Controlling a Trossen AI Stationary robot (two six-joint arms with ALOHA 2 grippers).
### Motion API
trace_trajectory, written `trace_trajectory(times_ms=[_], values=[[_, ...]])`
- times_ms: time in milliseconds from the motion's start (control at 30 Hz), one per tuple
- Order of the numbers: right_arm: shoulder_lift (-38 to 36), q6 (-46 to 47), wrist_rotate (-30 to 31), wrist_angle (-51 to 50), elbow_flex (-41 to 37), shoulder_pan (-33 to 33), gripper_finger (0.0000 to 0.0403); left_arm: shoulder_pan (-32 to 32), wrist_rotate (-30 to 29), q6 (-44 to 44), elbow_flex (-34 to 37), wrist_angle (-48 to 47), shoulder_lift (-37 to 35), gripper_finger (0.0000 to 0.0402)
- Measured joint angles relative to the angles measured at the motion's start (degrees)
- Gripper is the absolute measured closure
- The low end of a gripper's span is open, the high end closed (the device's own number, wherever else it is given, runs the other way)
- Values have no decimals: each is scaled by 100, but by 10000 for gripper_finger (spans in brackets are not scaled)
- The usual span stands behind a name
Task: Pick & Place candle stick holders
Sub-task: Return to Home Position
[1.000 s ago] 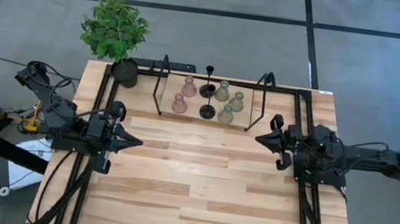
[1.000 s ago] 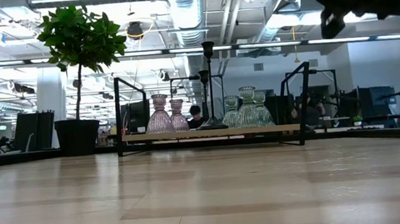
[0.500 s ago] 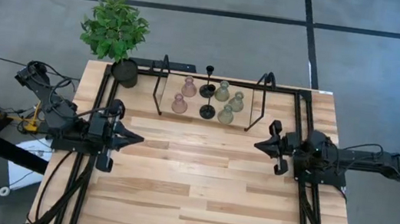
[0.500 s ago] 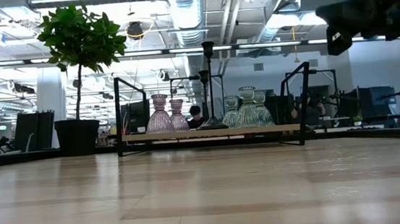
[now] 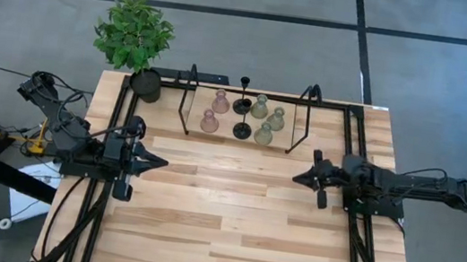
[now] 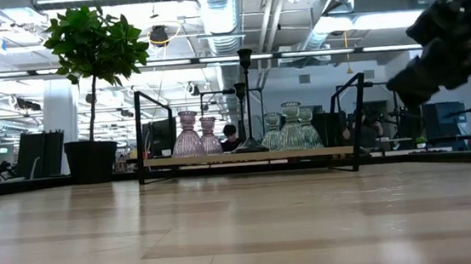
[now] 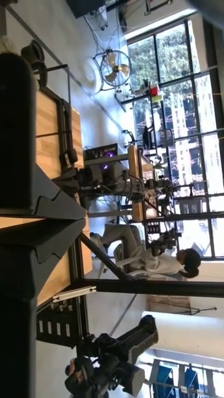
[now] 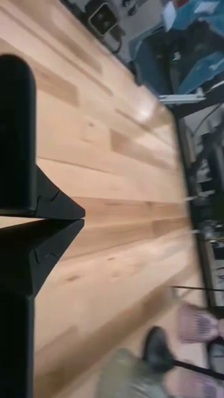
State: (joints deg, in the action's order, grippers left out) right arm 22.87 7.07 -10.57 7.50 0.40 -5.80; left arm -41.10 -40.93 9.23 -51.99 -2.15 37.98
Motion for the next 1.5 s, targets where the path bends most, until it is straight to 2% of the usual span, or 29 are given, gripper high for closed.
trace_trajectory(times_ms=[200,467,1000,1233,1367,1500], values=[[4,465,9,-506,0,0,403,-4,0,239,0,-49,-1,397],[-13,495,11,-38,-2,0,403,-4,2,256,0,-57,-16,397],[50,-423,7,-515,-7,15,403,0,-238,238,0,-44,-14,397],[46,-265,51,-517,-8,14,403,0,-237,236,0,-42,-14,397],[46,-11,267,-556,-9,13,403,0,-236,236,0,-42,-14,397],[46,-186,674,-626,-9,-7,403,0,-236,248,0,-42,-14,397]])
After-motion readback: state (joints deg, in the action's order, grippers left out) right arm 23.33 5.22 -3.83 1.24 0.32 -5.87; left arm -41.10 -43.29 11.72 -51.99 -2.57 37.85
